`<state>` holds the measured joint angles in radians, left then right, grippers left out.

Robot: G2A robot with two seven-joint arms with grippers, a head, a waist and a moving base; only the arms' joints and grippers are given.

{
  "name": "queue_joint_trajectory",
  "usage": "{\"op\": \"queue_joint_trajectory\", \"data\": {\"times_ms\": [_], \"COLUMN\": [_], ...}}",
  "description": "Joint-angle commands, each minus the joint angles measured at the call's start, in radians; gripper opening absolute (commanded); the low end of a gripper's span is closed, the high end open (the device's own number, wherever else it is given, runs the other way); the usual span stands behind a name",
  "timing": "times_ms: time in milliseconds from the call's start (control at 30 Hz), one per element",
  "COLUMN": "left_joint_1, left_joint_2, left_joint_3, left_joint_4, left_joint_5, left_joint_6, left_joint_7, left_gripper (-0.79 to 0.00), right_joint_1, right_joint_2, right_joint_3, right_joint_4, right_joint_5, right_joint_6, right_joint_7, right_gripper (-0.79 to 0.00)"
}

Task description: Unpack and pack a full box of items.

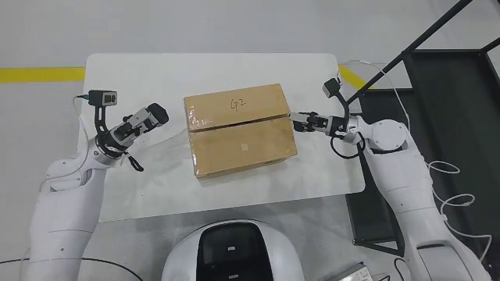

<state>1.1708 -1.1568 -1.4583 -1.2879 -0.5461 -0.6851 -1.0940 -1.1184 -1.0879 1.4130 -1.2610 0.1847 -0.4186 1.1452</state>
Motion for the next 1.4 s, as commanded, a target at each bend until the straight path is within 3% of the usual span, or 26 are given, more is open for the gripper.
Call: {"op": "queue_joint_trajectory", "data": {"times_ms": [0, 500, 967, 1367], "left_joint_1": [0.000, 0.000, 0.000, 0.000], "left_joint_2": [0.000, 0.000, 0.000, 0.000], "left_joint_3": [0.000, 0.000, 0.000, 0.000], "left_joint_4": [0.000, 0.000, 0.000, 0.000], "left_joint_5": [0.000, 0.000, 0.000, 0.000], "left_joint_6": [0.000, 0.000, 0.000, 0.000], "left_joint_7": [0.000, 0.000, 0.000, 0.000], "left_gripper": [0.000, 0.000, 0.000, 0.000], "right_joint_1": [0.018, 0.102, -0.035, -0.194], "right_joint_2": [-0.001, -0.003, 0.059, 0.112], "right_joint_3": [-0.015, -0.078, -0.022, -0.011], "right_joint_4": [0.028, 0.154, -0.065, -0.235], "right_joint_5": [0.014, 0.252, 0.408, 0.360], "right_joint_6": [-0.018, -0.065, 0.005, 0.053], "right_joint_7": [0.025, 0.191, 0.261, 0.309], "right_gripper": [0.000, 0.000, 0.000, 0.000]}}
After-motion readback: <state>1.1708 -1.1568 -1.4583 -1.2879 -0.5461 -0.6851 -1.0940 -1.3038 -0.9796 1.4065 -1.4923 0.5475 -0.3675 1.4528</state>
